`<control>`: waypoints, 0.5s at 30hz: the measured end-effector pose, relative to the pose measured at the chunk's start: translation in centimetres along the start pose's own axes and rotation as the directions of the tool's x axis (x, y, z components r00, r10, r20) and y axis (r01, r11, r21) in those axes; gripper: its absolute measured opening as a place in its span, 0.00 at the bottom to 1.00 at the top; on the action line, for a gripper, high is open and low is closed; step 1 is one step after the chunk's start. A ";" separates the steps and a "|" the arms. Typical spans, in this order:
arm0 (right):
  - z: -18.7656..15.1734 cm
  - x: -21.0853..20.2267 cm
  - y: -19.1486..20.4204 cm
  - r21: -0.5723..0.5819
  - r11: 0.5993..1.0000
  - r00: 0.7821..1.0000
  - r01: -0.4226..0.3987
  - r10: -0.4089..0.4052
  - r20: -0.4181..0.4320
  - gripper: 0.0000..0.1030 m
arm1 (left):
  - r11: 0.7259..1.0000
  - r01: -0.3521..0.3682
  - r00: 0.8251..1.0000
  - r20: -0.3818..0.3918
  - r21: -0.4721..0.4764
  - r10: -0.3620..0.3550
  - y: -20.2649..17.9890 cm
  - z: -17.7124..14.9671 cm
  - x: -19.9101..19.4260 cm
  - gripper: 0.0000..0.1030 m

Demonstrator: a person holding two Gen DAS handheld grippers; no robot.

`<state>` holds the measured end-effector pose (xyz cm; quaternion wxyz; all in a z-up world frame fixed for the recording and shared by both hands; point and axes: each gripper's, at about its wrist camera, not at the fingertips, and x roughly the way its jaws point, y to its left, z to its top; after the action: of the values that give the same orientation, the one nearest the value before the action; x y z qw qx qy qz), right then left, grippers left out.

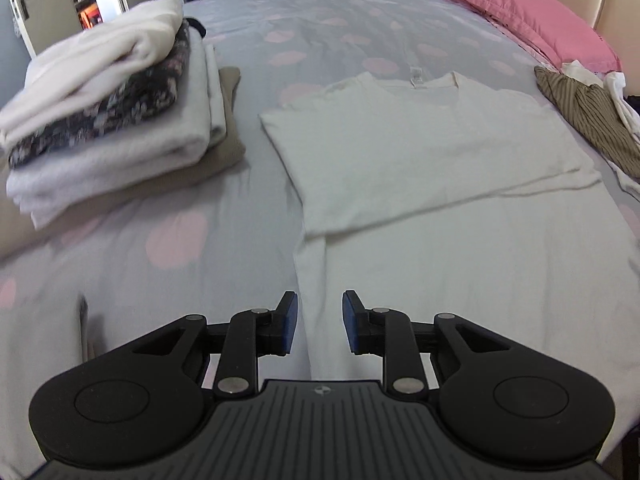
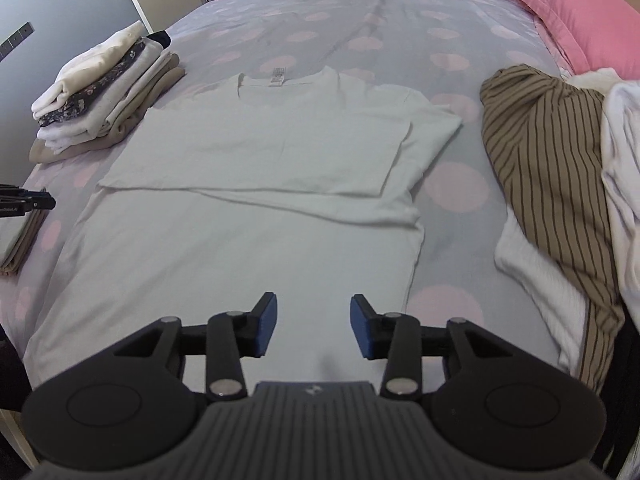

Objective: Fold clothes

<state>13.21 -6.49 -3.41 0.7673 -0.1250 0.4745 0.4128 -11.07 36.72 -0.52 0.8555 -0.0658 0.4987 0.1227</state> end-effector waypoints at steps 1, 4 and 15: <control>-0.6 0.0 0.1 -0.003 1.000 1.000 0.003 -0.003 -0.010 0.46 | 1.000 0.013 1.000 -0.010 -0.009 -0.013 0.0 -0.7 -0.3 0.27; -2.4 0.2 0.4 -0.006 1.000 0.999 0.004 -0.004 -0.043 0.46 | 0.999 0.039 0.999 -0.034 -0.017 -0.040 -0.5 -2.9 -1.0 0.39; -7.4 3.7 2.3 -0.050 0.998 0.977 0.048 -0.057 -0.205 0.62 | 0.995 0.063 0.985 -0.157 -0.074 -0.074 -1.3 -9.6 -1.2 0.39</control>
<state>7.69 -7.47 -9.83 0.7217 -0.1967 0.5386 0.3878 -19.34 33.02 -4.25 0.8138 -0.1221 0.5585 0.1044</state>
